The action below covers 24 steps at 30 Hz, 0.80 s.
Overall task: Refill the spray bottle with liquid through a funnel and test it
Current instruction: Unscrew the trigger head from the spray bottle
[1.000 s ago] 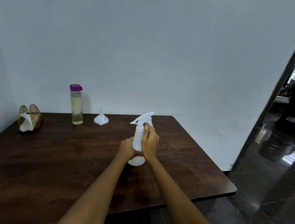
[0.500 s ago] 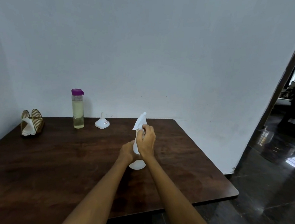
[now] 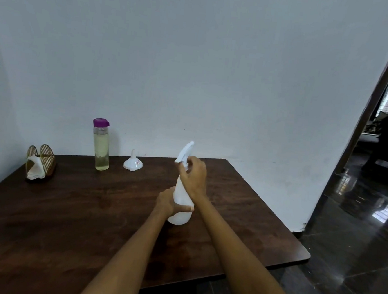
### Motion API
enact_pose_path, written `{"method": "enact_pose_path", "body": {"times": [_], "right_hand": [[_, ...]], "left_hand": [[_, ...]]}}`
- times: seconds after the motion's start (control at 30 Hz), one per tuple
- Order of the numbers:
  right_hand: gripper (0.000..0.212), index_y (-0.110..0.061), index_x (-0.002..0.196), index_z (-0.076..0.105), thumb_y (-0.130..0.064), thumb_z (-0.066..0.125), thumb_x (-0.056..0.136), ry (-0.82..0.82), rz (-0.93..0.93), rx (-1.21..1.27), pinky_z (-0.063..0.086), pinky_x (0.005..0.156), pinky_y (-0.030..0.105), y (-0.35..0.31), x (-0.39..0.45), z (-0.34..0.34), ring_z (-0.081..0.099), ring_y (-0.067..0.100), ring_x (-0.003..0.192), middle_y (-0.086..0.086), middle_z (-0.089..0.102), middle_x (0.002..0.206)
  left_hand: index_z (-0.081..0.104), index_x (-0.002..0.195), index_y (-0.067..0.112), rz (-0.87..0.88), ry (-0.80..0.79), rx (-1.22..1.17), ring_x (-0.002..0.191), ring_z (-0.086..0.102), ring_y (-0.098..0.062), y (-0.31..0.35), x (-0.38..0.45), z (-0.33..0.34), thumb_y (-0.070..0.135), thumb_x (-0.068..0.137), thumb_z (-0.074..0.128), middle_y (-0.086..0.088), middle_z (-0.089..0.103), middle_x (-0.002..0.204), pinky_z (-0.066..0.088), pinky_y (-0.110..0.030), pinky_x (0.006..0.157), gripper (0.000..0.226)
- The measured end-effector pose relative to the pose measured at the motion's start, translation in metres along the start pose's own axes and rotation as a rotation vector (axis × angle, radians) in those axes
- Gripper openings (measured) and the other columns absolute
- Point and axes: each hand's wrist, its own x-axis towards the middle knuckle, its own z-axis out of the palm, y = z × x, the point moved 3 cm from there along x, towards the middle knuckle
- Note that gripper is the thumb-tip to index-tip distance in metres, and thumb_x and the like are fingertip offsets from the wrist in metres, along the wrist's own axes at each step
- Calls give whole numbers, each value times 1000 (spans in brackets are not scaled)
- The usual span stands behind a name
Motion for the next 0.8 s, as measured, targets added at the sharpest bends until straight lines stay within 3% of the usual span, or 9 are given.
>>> {"method": "enact_pose_path", "body": {"times": [0.1,0.2,0.3,0.4,0.53,0.63,0.7,0.8], "right_hand": [[21,-1,90,61,-22,61,89,60,77,223,38,55,11,-18,17,-22,46,7,62,1,56,74],[15,-2,88,61,-16,60,91,108,94,352,36,51,6,-35,35,-41,43,3,56,-7,47,64],[15,-8,79,58,-18,63,89,177,102,440,33,53,9,-50,54,-57,44,1,51,-7,46,59],[19,-10,76,58,-24,65,87,187,124,503,39,60,27,-61,69,-66,43,11,57,-3,48,60],[24,-15,68,56,-28,65,87,179,124,508,37,62,32,-68,83,-81,41,18,60,0,46,60],[25,-19,66,57,-22,61,90,37,43,436,37,63,32,-79,91,-89,41,17,57,-1,47,59],[24,-18,67,58,-18,60,91,-33,-50,339,37,62,25,-87,91,-91,44,11,55,-6,49,57],[12,-5,82,65,-12,60,90,-47,-206,220,34,54,9,-96,82,-87,47,-1,51,-4,56,61]], "left_hand": [[45,134,13,10,9,12,121,51,-22,-3,1,0,46,70,77,-5,55,133,43,-32,97,78],[43,135,13,15,6,9,122,50,-22,-3,2,2,46,71,77,-5,53,134,42,-32,98,80],[44,134,12,27,9,31,122,50,-23,-4,4,2,46,73,76,-6,54,133,41,-31,97,77],[46,132,12,36,16,11,121,51,-22,-6,6,3,45,72,77,-6,55,132,42,-30,95,75],[44,134,12,31,27,2,122,50,-22,-9,8,5,45,71,77,-6,53,134,42,-29,96,78],[44,135,11,41,32,-20,123,49,-21,-10,9,6,44,71,77,-6,52,135,43,-29,97,79],[44,134,11,42,35,-34,122,50,-21,-11,9,7,45,71,78,-6,53,135,44,-29,96,79],[46,133,12,53,40,-55,120,51,-21,-12,9,7,46,69,79,-5,54,133,45,-29,94,79]]}}
